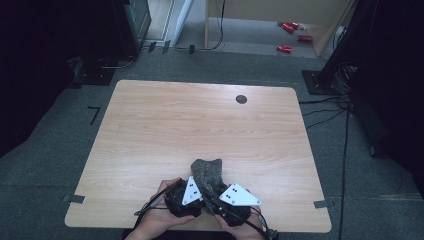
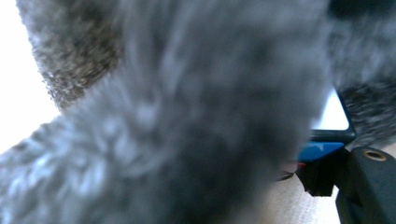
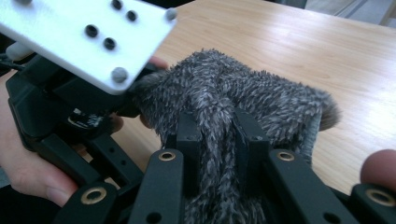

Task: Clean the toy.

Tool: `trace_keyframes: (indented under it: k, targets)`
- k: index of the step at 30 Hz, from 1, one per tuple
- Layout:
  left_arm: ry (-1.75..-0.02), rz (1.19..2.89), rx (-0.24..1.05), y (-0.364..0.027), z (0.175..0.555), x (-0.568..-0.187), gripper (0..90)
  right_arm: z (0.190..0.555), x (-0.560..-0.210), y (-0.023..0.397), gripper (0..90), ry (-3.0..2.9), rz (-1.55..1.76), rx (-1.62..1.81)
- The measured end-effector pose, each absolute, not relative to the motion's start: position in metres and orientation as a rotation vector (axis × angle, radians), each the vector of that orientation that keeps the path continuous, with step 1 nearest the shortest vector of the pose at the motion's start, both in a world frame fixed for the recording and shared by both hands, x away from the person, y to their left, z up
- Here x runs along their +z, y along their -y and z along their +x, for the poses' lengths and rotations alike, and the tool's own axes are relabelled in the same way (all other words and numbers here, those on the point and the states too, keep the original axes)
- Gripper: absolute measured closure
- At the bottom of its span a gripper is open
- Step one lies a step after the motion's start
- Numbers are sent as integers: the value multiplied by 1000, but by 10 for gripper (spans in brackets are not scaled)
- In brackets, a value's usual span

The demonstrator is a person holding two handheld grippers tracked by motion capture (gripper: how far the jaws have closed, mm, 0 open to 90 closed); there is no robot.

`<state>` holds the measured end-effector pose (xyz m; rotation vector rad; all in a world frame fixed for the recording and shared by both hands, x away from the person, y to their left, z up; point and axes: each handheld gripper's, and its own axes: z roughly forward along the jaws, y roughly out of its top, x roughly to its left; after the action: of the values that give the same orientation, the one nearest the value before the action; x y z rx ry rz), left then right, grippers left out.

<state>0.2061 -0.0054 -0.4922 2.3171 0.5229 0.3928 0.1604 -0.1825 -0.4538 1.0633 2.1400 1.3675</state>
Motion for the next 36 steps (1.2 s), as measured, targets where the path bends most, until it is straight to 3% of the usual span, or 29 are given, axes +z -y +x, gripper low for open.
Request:
trace_keyframes:
  k: [19,28,36]
  targets:
    - [-532,2289,345,2,208,-491,348,165,-456,192,768,-2123,1097,1389]
    - [-540,2293,350,6,206,-494,348,157,-459,177,771,-2171,1055,1394]
    - [-543,2283,341,4,207,-493,348,168,-460,194,769,-2115,1141,1386]
